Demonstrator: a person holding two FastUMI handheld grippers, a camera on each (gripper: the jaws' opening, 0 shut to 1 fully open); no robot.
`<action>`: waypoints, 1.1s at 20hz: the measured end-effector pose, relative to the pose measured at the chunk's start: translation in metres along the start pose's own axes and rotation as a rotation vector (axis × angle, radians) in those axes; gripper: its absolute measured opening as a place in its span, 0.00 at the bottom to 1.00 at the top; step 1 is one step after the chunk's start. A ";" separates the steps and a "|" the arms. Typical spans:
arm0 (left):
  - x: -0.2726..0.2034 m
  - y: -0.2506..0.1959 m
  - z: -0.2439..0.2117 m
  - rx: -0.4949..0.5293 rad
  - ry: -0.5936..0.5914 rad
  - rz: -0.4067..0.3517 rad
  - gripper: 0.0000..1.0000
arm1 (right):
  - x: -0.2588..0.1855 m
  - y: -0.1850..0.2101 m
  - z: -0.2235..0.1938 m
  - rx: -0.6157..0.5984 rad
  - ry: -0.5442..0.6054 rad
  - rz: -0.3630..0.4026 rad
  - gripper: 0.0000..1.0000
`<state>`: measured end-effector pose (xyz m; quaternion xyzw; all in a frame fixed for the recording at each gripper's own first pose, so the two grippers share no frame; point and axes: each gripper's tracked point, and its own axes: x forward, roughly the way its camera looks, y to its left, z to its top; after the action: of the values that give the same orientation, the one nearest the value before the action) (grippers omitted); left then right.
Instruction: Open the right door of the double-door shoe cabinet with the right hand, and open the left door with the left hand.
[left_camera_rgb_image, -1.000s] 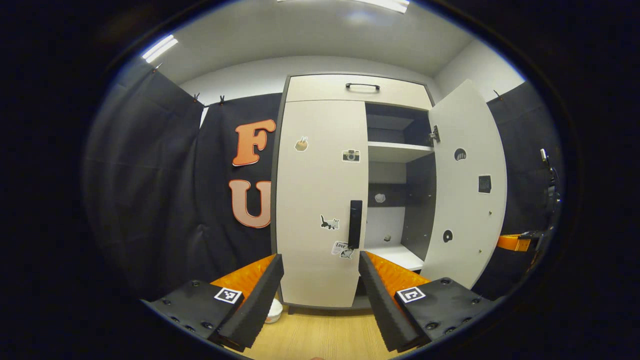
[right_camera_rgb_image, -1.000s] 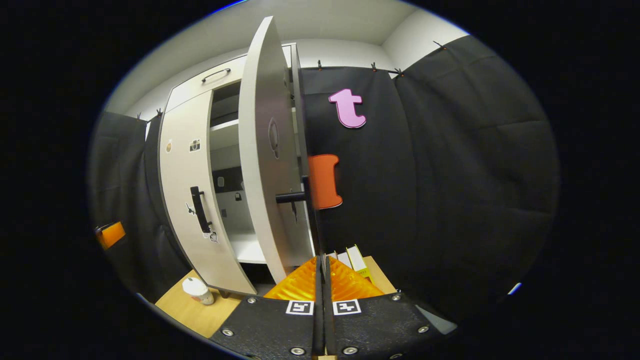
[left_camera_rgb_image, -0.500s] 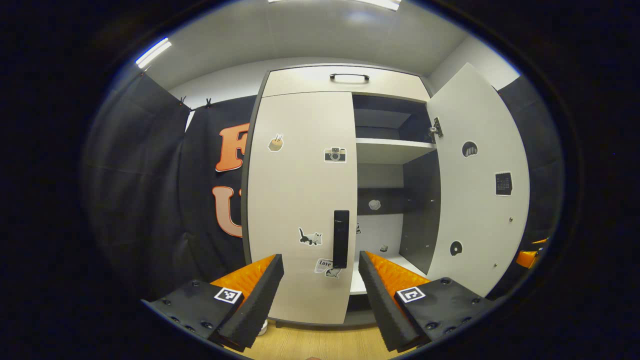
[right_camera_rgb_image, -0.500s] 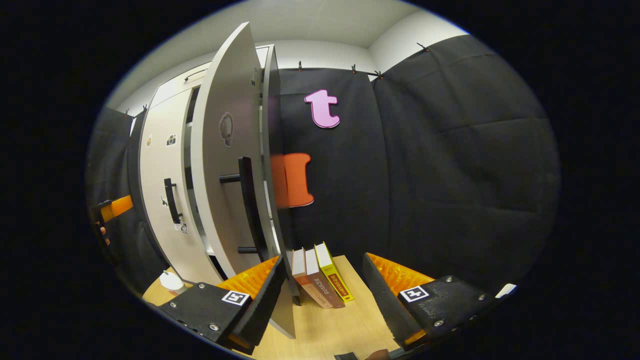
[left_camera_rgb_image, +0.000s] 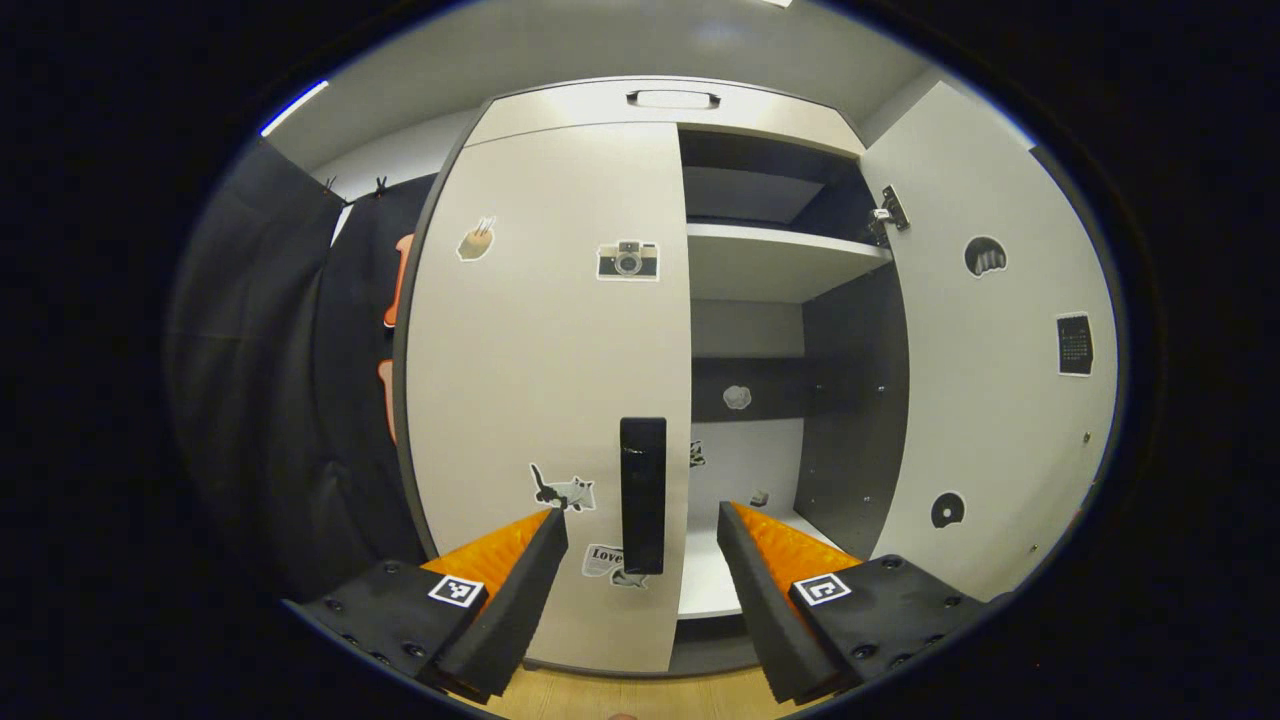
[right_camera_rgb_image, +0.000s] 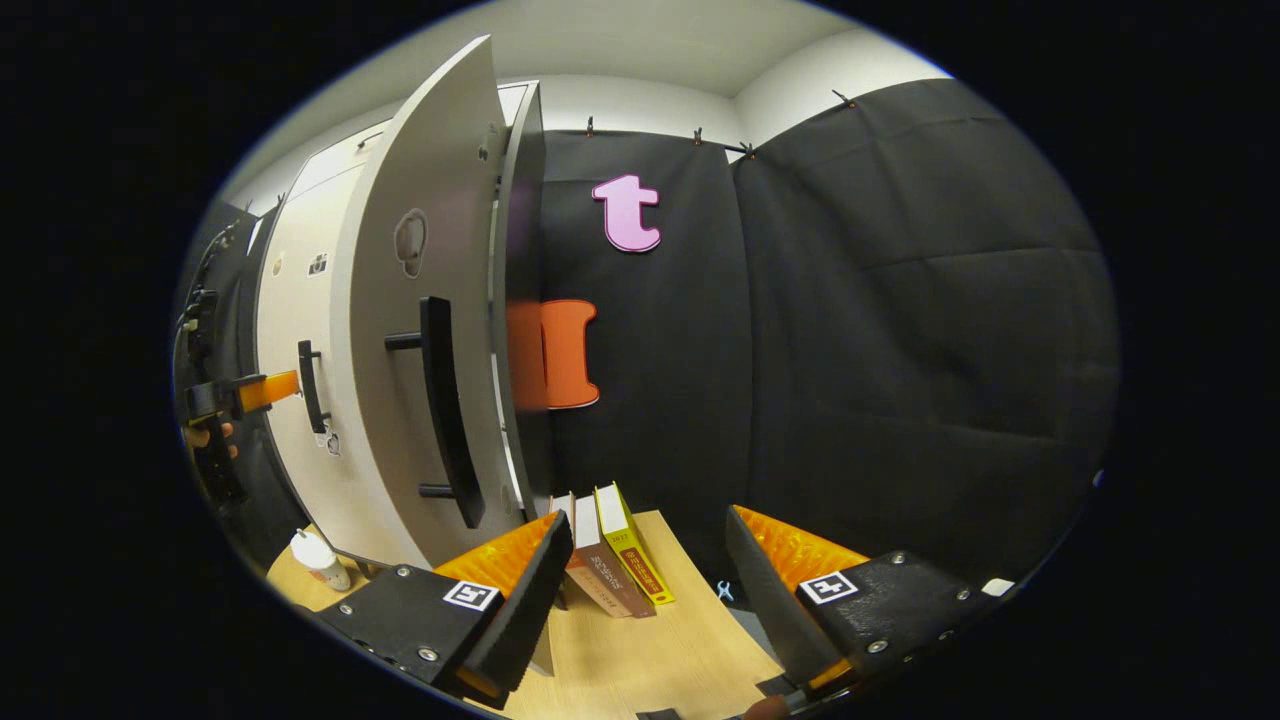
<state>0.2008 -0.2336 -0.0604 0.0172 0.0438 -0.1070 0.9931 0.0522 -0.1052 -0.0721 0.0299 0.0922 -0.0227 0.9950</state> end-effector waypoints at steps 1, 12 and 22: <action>0.010 0.003 -0.002 0.006 -0.003 0.012 0.97 | 0.000 -0.002 -0.005 -0.005 0.001 -0.011 0.94; 0.064 0.010 -0.023 -0.003 0.020 0.004 0.81 | -0.007 -0.015 -0.018 0.046 0.016 -0.064 0.94; 0.064 -0.002 -0.028 -0.025 0.053 -0.032 0.22 | -0.017 -0.005 -0.014 0.035 0.003 -0.053 0.93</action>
<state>0.2606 -0.2475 -0.0943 0.0067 0.0719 -0.1221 0.9899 0.0332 -0.1089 -0.0831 0.0450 0.0942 -0.0509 0.9932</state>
